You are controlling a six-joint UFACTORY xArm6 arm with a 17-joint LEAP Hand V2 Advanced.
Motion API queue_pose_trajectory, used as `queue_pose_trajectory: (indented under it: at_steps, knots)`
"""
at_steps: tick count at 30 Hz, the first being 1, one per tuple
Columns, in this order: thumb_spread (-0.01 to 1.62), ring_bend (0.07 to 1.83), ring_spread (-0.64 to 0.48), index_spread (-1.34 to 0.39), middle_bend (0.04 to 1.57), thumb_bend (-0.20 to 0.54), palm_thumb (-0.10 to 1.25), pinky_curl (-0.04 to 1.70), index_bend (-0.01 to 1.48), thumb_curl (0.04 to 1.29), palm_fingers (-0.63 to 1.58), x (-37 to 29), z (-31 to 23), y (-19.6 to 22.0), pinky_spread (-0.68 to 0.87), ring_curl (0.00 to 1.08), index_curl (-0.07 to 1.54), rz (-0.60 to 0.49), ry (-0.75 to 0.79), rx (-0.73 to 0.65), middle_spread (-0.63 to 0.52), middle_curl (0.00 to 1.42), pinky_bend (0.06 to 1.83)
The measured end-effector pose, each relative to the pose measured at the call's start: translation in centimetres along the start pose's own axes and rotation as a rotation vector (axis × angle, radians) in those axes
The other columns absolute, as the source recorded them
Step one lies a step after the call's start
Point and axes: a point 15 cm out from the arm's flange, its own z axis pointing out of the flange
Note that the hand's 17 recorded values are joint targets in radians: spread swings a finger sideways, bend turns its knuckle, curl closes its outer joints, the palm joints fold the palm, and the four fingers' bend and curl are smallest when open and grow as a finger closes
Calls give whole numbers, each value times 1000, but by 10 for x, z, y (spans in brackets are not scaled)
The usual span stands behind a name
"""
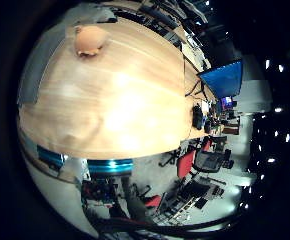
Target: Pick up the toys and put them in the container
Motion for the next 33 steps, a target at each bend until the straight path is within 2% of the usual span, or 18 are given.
queue_pose_trajectory:
  at_steps: [16, 21, 33]
  knots:
    - [1026, 767, -221, -538, 303, -26, 288, -5, 180, 277, 552, 3, 1, -6, 234, 123, 376, -9, 3, 11, -279, 397, 668]
    - [1024, 784, -226, -531, 306, -26, 288, -2, 168, 278, 544, 16, -1, -34, 225, 128, 365, -6, 30, 70, -283, 395, 688]
    - [1014, 829, -244, -505, 313, -27, 293, -2, 157, 281, 465, 41, 21, -114, 168, 146, 319, -5, -13, 21, -308, 394, 770]
